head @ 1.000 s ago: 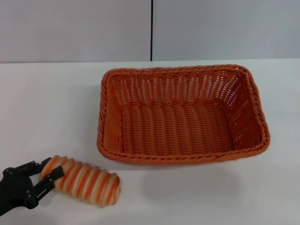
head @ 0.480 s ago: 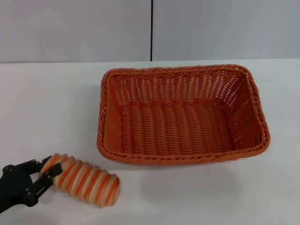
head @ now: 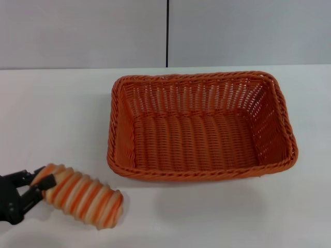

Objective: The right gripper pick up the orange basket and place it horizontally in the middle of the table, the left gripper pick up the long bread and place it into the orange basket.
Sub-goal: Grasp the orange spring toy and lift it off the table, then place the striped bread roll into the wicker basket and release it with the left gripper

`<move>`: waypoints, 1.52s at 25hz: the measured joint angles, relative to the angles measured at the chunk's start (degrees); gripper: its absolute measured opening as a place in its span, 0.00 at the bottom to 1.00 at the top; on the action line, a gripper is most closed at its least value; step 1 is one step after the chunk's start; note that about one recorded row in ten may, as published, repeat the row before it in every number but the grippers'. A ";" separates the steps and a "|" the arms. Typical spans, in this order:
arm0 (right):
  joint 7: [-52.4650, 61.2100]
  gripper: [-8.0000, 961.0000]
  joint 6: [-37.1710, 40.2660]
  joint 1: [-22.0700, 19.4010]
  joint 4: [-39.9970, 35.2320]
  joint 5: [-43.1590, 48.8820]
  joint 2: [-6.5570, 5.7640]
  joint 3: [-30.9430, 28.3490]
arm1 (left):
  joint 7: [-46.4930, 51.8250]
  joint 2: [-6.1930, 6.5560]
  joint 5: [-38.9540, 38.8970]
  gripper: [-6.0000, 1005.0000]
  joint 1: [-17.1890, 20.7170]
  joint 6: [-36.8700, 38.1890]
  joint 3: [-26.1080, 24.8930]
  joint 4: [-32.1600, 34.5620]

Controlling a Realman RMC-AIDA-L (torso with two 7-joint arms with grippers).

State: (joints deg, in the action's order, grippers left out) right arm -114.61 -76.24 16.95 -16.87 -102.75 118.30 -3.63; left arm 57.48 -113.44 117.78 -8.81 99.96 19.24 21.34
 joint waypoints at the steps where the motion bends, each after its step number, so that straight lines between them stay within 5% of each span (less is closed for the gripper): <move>1: 0.00 0.39 0.20 0.07 0.00 0.00 0.00 0.00 | 0.82 0.96 -0.24 0.23 -0.28 2.99 -0.47 -0.21; 5: 0.00 0.39 0.23 0.10 0.00 0.00 0.00 0.01 | 1.30 1.65 -0.58 0.23 -0.92 8.69 -4.06 -0.38; 9: 0.00 0.39 0.30 0.23 0.00 0.00 0.00 0.23 | 3.18 0.35 -1.91 0.22 -3.98 13.93 -13.89 -0.47; 13: 0.03 0.39 0.31 0.27 0.00 0.00 0.00 0.47 | 3.87 -0.09 -2.65 0.22 -4.93 14.03 -14.58 -0.50; 15: 0.03 0.39 0.31 0.36 0.00 0.04 0.03 0.47 | 4.12 -2.98 -4.24 0.22 -9.57 12.66 -14.76 -0.56; 17: 0.05 0.39 0.31 0.42 0.23 0.14 0.14 0.47 | 4.12 -2.98 -4.24 0.22 -9.57 12.66 -14.76 -0.56; 18: 0.05 0.39 0.31 0.44 0.50 0.17 0.16 0.47 | 3.74 -4.06 -4.18 0.21 -11.74 11.41 -14.58 -0.98; 20: 0.04 0.39 0.31 0.45 1.07 0.22 0.13 0.46 | 3.74 -4.06 -4.18 0.21 -11.74 11.41 -14.58 -0.98; 22: 0.03 0.39 0.34 0.45 1.40 0.29 0.09 0.46 | -2.64 -4.81 -3.61 0.21 -18.39 3.97 -11.51 -10.41; 28: 0.01 0.39 0.42 0.24 1.47 0.33 0.11 0.49 | -5.45 -5.00 -4.44 0.20 -20.46 -1.08 -11.51 -15.72; 33: 0.00 0.39 0.93 0.21 1.51 0.36 0.19 0.47 | -5.75 -4.88 -4.82 0.30 -19.56 -0.88 -11.93 -16.04; 38: 0.00 0.39 1.09 0.79 1.60 0.36 0.24 0.56 | -5.75 -4.81 -5.07 0.50 -18.83 0.00 -12.68 -16.06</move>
State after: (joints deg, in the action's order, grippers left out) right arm -114.61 -75.15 17.74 -15.27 -102.39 118.54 -3.07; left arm 51.72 -118.25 112.71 -27.65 99.96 6.56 5.27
